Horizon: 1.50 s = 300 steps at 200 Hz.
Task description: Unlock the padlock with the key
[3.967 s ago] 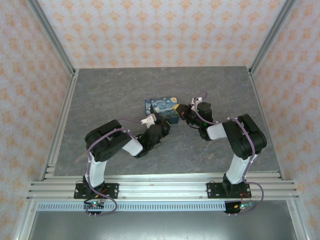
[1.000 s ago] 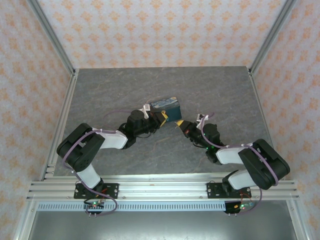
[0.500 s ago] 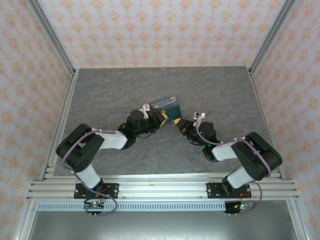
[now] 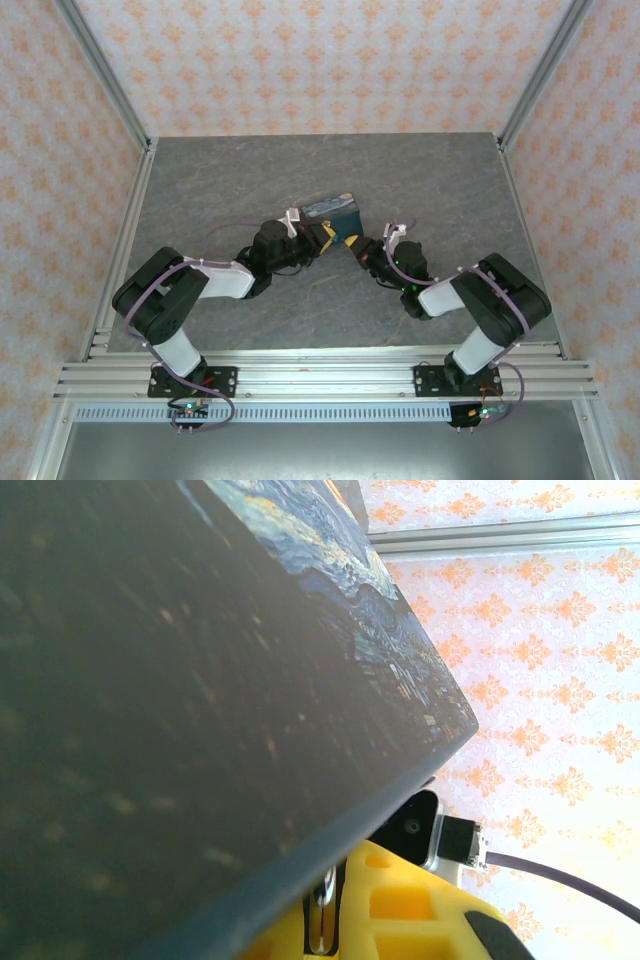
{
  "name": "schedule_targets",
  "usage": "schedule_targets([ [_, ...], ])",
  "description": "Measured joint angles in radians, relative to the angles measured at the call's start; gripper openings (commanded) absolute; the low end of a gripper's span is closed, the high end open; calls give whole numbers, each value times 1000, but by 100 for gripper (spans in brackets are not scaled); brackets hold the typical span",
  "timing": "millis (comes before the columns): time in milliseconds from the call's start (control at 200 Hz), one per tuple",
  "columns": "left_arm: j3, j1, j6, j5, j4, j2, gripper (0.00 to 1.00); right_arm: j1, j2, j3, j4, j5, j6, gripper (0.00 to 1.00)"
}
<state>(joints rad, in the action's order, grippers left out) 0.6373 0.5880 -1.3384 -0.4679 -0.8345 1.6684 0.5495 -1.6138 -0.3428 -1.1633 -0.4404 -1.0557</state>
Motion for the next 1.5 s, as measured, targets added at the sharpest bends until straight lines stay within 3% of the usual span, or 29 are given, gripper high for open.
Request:
schedule_targets([
  [1501,0,-4,0,0,0,0,0,13,-27,-43,-7,-4,-11,0],
])
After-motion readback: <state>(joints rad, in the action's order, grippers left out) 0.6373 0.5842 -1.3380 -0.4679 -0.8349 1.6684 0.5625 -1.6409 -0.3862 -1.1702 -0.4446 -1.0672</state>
